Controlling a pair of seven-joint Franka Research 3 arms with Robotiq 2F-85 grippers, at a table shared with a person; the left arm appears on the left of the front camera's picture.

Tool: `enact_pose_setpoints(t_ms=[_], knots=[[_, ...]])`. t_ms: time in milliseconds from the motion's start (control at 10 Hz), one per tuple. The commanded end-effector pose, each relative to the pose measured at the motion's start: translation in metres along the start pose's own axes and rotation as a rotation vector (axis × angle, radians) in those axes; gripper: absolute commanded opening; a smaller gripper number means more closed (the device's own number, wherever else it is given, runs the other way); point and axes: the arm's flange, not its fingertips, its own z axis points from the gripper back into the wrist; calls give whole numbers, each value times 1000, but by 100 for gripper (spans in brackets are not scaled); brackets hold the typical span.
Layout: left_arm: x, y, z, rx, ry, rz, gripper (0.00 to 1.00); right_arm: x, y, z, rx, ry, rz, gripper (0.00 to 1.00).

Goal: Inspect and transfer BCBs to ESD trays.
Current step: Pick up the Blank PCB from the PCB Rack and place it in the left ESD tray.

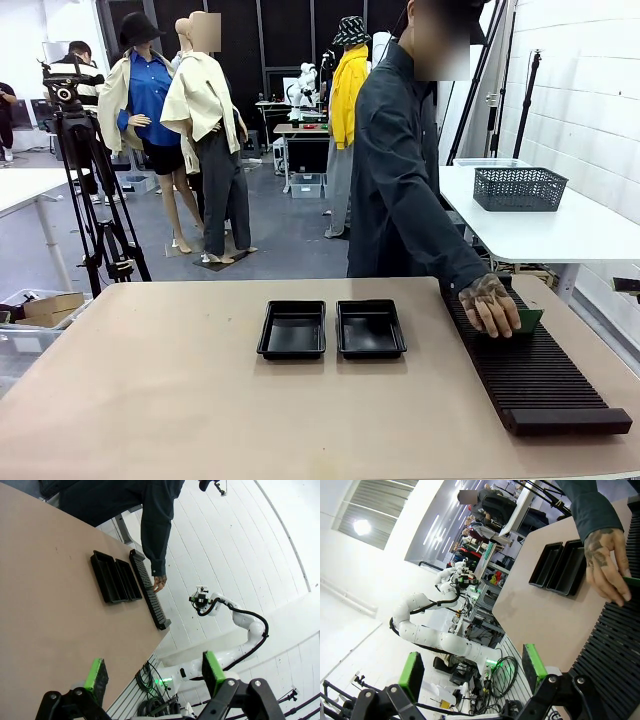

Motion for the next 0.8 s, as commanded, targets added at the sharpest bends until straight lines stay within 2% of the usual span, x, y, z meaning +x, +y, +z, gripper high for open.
enact_pose_setpoints(t_ms=[0, 700], knots=[[1, -2, 1, 6, -2, 4, 100, -1, -1, 0, -5, -2, -2, 100], [1, -2, 1, 6, -2, 4, 100, -1, -1, 0, -5, -2, -2, 100]])
